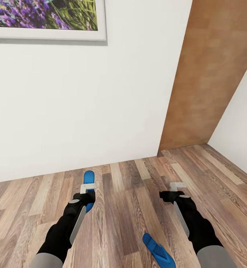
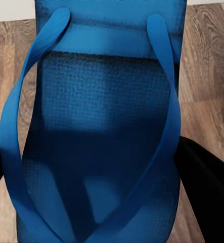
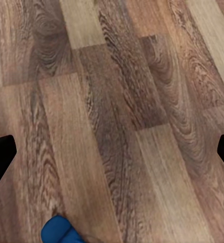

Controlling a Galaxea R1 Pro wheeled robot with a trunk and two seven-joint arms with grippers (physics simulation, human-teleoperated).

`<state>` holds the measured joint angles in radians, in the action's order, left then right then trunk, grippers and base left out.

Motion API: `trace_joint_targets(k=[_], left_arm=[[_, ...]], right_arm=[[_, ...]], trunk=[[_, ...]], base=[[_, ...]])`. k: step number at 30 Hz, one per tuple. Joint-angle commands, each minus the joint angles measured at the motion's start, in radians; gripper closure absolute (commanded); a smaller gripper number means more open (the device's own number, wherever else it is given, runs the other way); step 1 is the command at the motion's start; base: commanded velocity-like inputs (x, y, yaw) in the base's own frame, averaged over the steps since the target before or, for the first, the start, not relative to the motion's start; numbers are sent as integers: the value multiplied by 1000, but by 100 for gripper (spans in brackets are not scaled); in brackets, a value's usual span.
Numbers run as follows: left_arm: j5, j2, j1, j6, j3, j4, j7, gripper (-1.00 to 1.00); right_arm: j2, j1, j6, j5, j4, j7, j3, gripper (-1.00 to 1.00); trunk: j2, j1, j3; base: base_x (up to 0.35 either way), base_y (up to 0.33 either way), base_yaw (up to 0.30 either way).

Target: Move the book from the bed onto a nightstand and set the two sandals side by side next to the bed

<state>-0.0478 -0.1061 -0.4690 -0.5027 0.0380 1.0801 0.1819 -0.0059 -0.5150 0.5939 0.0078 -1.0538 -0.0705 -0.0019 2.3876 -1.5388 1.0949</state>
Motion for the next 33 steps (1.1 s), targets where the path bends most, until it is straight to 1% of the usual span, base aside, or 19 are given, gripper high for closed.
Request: trace_joint_targets(k=[1,4,8,10,11,12,13,14,15,18,21,23,25,27,28,30,31,32,33], left_arm=[[-5,0,0,-5,2,1,7,100],[-6,1,0,-5,2,2,6,100],[-6,2,0,-5,3,7,5,100],[-6,2,0,-5,3,8,4,100],[-6,2,0,-5,3,8,4,100],[-6,2,0,-5,3,10,4,100],[-6,2,0,-5,3,13,4,100],[-6,2,0,-5,3,17,4,100],[-6,2,0,-5,3,18,4,100],[-6,3,0,-6,3,23,4,100],[-6,4,1,-7,3,38,4,100],[-6,4,4,-8,3,48,3,100],[-6,5,13,-9,3,67,3,100],[-6,5,29,-14,3,110,2,100],[-6,5,35,-15,3,122,2,100],[-7,5,57,-22,3,171,2,100],[-6,5,65,-26,3,191,2,100],[-6,5,68,-28,3,199,2,100],[-6,5,76,-34,3,219,2,100]], right_arm=[[0,0,5,0,-1,-2,1,-100],[-1,0,4,1,1,4,2,-100],[0,0,5,3,70,22,14,-100],[-2,0,4,4,105,34,31,-100],[-3,0,1,4,142,50,56,-100],[-3,0,-1,3,155,56,65,-100],[-4,0,-9,4,182,69,84,-100],[-8,0,-21,5,210,84,100,-100],[-10,0,-28,5,225,92,106,-100],[-29,-2,-67,8,313,122,127,-100],[-50,-4,-108,27,403,144,155,-100],[-56,-5,-130,43,430,162,166,-100],[-64,-5,-147,64,448,186,172,-100],[-73,-5,-178,115,471,214,179,-100],[-77,-5,-190,132,479,221,182,-100],[-94,-5,-257,210,520,267,193,-100],[-101,-5,-293,247,544,307,197,-100],[-105,-5,-310,264,555,329,198,-100],[-113,-6,-353,317,589,408,201,-100]], trunk=[[0,0,1],[0,0,1],[0,0,1],[0,0,1],[7,-4,4],[14,-7,7],[21,-11,10],[28,-15,13],[35,-19,17],[56,-30,26],[77,-42,35],[91,-50,42],[105,-57,48],[113,-62,55],[113,-62,59],[113,-63,66],[114,-63,70],[114,-64,74],[114,-64,78]], base=[[5,-7,1],[1,-1,0],[0,0,0],[0,0,0],[0,0,0],[0,0,0],[0,0,0],[0,0,0],[0,0,0],[0,0,0],[0,0,0],[0,0,0],[0,0,0],[0,0,0],[0,0,0],[0,0,0],[0,0,0],[0,0,0],[0,0,0]])
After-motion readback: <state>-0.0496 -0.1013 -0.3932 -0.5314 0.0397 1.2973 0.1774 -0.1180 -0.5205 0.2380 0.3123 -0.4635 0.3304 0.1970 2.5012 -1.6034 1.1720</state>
